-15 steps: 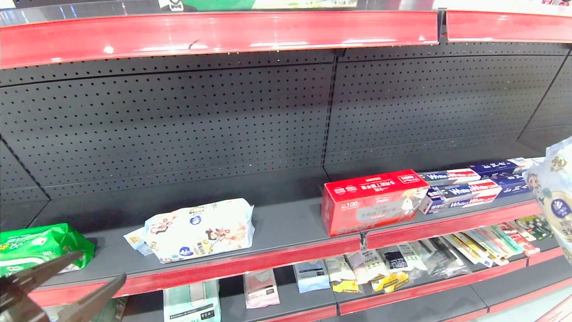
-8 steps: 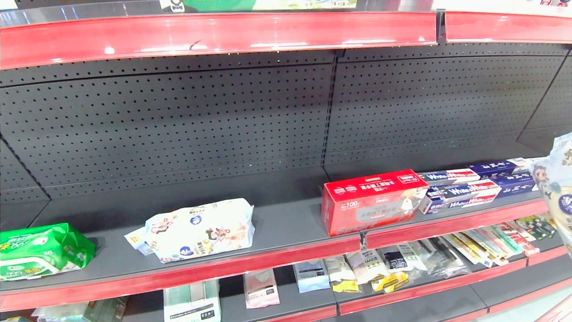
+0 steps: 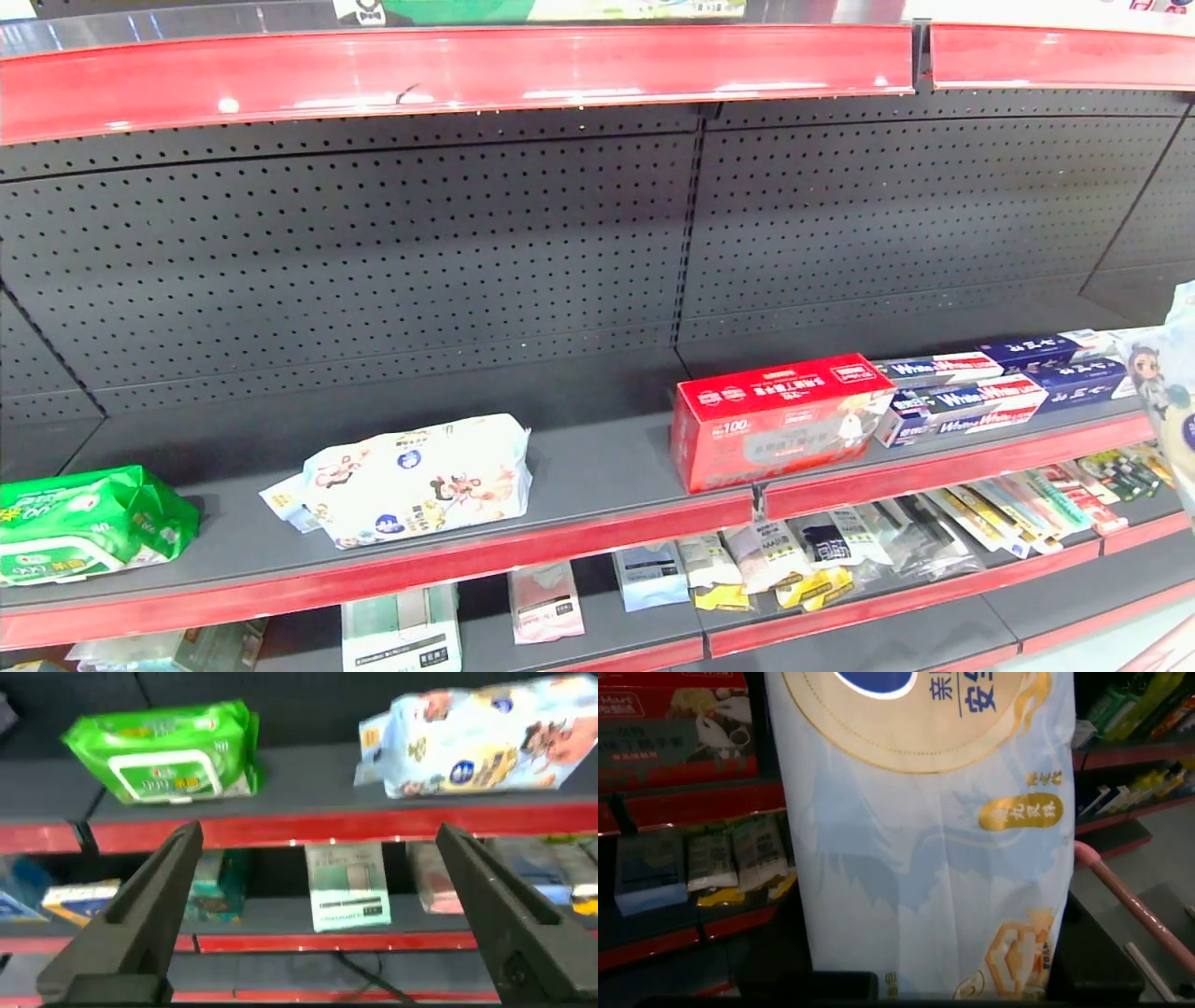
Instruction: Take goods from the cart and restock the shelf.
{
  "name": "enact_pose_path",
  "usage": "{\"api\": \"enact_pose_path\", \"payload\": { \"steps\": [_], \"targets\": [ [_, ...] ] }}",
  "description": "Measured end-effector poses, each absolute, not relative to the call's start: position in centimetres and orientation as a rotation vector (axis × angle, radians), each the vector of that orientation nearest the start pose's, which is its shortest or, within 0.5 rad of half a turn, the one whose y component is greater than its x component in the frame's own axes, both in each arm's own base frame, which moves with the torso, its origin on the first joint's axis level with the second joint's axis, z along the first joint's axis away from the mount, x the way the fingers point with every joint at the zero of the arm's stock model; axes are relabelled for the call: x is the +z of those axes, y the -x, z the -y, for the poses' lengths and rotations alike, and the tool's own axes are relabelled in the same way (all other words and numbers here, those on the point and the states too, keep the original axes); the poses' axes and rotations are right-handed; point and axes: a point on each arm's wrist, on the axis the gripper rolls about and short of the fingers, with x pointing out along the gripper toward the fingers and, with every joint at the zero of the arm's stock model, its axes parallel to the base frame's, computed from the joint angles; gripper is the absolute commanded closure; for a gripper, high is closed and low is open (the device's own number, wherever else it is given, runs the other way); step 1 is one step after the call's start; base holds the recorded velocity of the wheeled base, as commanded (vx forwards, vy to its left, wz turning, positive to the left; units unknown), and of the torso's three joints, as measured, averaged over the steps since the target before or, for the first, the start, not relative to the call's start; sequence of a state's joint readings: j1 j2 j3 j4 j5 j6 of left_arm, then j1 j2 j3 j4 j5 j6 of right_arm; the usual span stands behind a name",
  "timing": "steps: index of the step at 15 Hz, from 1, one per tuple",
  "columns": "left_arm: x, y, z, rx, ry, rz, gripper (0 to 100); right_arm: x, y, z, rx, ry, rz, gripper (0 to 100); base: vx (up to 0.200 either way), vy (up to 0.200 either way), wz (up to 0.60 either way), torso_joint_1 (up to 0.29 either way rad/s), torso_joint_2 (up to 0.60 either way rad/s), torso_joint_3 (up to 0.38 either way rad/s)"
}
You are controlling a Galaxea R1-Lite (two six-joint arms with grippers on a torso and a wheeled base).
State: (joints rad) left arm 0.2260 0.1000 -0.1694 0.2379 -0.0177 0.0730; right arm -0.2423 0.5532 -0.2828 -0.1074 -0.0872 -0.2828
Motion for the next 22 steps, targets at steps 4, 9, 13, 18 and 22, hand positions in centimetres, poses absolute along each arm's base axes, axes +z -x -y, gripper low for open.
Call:
{"api": "enact_pose_path", "payload": {
  "steps": [4,9,13,18,22],
  "targets": [
    [9.8,2.2,0.5,-0.034,-0.051,-0.163,0,16.8,-3.3,0.9,-0.24,0.265,-0.193,100,0.0,0.0,0.0,0.0,0.0,0.0],
    [9.1,2.6,0.1,-0.001,-0.065,-0.116,0,17.5,-3.6,0.8,-0.202,0.27,-0.179,100,0.0,0.0,0.0,0.0,0.0,0.0],
    [8.7,3.0,0.0,0.008,-0.03,-0.075,0,18.3,-4.1,0.9,-0.171,0.272,-0.173,100,0.0,0.0,0.15,0.001,0.0,0.001],
    [8.7,3.1,0.0,-0.008,-0.03,-0.064,0,18.1,-4.3,0.9,-0.154,0.269,-0.188,100,0.0,0.0,0.6,0.005,0.0,0.001],
    [8.7,3.1,0.0,-0.007,-0.03,-0.061,0,18.3,-4.4,0.9,-0.154,0.268,-0.186,100,0.0,0.0,0.6,0.005,0.0,0.001]
  ]
}}
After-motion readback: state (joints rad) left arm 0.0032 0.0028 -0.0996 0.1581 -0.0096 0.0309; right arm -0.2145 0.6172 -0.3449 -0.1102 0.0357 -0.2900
